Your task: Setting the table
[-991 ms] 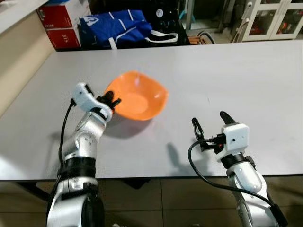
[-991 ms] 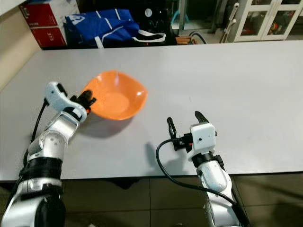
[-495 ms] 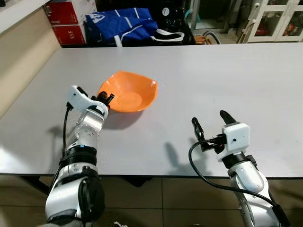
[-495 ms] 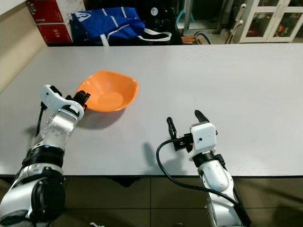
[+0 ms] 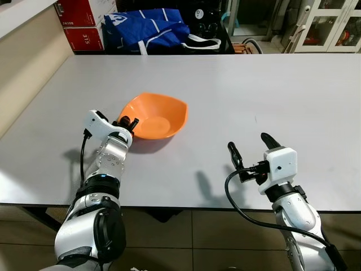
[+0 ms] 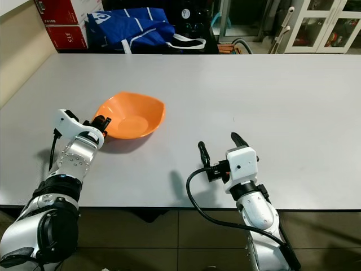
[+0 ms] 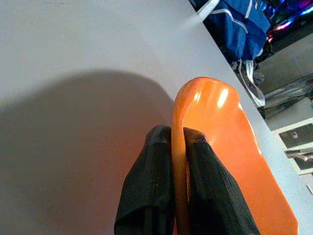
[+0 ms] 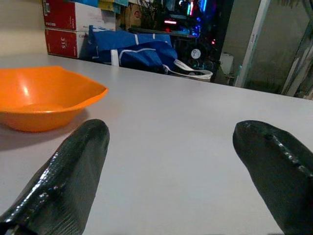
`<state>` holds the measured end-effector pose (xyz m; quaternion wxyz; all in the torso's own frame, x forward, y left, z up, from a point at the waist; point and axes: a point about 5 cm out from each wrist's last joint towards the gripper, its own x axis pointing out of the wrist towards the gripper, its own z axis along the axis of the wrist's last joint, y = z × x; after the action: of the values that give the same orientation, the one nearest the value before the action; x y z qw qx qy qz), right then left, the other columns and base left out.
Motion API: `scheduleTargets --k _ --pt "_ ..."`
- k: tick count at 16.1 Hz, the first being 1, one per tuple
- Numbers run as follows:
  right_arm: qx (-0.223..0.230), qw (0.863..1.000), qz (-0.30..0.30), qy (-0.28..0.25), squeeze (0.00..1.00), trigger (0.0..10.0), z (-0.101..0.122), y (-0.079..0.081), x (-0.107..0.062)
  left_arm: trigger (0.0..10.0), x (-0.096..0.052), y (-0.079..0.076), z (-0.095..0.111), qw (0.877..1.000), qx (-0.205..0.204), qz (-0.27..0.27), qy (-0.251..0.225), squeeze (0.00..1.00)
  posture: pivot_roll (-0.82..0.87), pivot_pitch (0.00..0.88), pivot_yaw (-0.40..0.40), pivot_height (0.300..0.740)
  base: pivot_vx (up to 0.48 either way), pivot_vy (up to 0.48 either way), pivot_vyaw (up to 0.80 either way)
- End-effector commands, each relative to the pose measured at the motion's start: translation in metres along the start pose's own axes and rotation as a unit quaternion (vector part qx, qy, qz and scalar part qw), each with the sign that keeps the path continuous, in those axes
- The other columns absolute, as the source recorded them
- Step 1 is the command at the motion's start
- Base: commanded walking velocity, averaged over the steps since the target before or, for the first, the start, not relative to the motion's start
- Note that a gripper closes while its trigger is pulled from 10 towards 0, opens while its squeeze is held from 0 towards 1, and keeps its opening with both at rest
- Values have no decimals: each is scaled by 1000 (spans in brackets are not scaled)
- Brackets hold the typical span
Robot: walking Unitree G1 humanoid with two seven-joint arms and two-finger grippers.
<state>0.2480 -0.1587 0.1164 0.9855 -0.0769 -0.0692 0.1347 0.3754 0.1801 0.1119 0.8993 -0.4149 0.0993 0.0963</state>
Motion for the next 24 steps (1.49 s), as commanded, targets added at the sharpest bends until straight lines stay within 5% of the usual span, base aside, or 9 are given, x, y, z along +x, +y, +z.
scheduleTargets --k 1,2,8,17,24 --pt "1 1000 5 -4 0 10000 3 1 0 10000 1 -2 -2 1000 17 -1 7 0 -250 12 68 740 0 0 0" --pt "2 1000 6 -3 0 10000 3 1 -1 10000 2 -1 -5 1000 21 -3 9 1000 -250 11 67 740 0 0 0" --pt "3 1000 8 -1 0 10000 1 2 0 10000 1 -5 -18 998 53 -10 22 1000 -247 11 67 740 0 0 0" --pt "7 1000 12 0 0 10000 -2 6 3 10000 -17 -51 -9 993 69 -96 0 1000 -226 0 77 740 0 0 0" --pt "8 1000 17 4 0 10000 -4 8 3 10000 -32 -34 -34 994 63 -70 54 1000 -220 0 72 740 0 0 0"
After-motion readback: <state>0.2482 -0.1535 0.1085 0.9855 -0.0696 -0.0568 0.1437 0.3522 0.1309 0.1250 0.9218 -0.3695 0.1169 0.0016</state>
